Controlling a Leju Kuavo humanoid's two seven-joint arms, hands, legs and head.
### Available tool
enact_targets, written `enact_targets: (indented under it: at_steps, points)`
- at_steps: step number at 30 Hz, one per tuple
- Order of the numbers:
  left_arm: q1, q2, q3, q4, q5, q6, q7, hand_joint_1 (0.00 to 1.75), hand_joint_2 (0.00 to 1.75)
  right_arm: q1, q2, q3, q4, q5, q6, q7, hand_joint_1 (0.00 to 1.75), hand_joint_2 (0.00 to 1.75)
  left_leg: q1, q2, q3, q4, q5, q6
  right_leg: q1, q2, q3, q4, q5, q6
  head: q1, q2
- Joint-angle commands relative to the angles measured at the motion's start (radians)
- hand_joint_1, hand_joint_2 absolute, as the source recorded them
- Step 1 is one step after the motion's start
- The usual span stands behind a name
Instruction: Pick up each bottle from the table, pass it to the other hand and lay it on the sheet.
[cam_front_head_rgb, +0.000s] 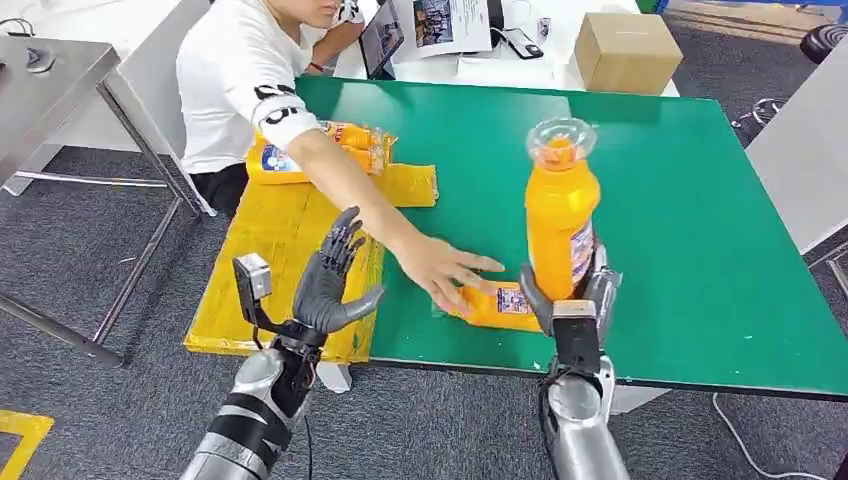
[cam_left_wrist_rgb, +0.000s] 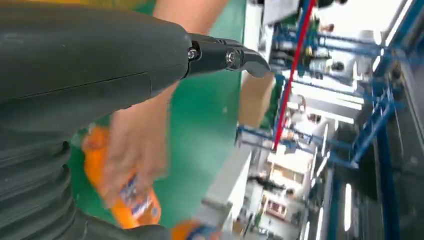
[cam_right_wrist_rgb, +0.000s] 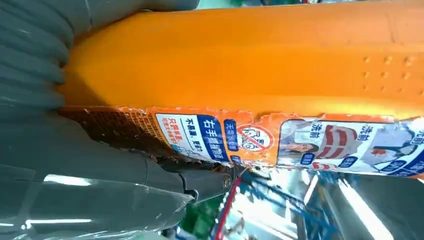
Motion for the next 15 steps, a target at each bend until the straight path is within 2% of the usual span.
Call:
enact_targets:
  at_steps: [1,3,9,15]
  points:
    - [-0.001,0.037,-0.062,-0.022,0.026,-0.01,0.012,0.0,1.75,-0.028,-0.003,0.057,0.131,-0.01,0.004,-0.004,1.75,1.75,0.001,0.002,0.004,-0.001,-0.001,-0.002,0.001,0.003,0.004,-0.002,0.0,-0.002,0.0,0.0]
    - [0.007,0.037,-0.086,-0.041,0.043,-0.032,0.019,0.0,1.75,-0.025,0.015,0.086,0.16,-0.006,0.024,-0.004,1.75,1.75,0.001,0.002,0.003,-0.001,-0.001,-0.001,0.001,0.003,0.003,-0.001,0.0,-0.001,0.0,0.0]
    - [0.023,0.045,-0.163,-0.074,0.064,-0.04,0.029,0.0,1.75,-0.035,0.043,0.248,0.269,-0.007,-0.018,-0.004,1.75,1.75,0.001,0.003,0.003,-0.001,-0.001,-0.001,0.001,0.003,0.002,-0.001,0.0,-0.001,0.0,0.0]
    - [0.014,0.048,-0.169,-0.058,0.068,-0.043,0.028,0.0,1.75,-0.041,0.05,0.271,0.288,-0.014,-0.027,-0.004,1.75,1.75,0.002,0.003,0.006,-0.002,-0.002,-0.002,0.001,0.005,0.005,-0.002,-0.001,-0.002,0.0,0.0]
